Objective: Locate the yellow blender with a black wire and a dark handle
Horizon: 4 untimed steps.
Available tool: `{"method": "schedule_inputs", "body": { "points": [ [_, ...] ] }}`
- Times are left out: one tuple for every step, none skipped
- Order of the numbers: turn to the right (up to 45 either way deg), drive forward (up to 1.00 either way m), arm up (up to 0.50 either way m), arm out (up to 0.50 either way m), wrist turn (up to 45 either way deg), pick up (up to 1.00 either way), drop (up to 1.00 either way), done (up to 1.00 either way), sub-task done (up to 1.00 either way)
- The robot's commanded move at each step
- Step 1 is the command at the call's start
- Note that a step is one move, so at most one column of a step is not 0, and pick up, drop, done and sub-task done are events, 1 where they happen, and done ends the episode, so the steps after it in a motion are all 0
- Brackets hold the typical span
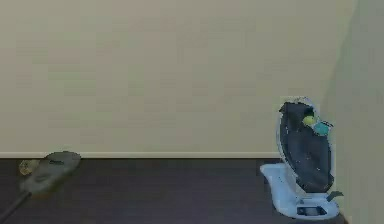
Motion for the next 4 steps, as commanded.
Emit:
{"method": "schedule_inputs", "body": {
  "points": [
    [-45.0,0.0,0.0,0.0,0.0,0.0,0.0,0.0,0.0],
    [-33.0,0.0,0.0,0.0,0.0,0.0,0.0,0.0,0.0],
    [0.0,1.0,0.0,0.0,0.0,0.0,0.0,0.0,0.0],
    [-3.0,0.0,0.0,0.0,0.0,0.0,0.0,0.0,0.0]
  ]
}}
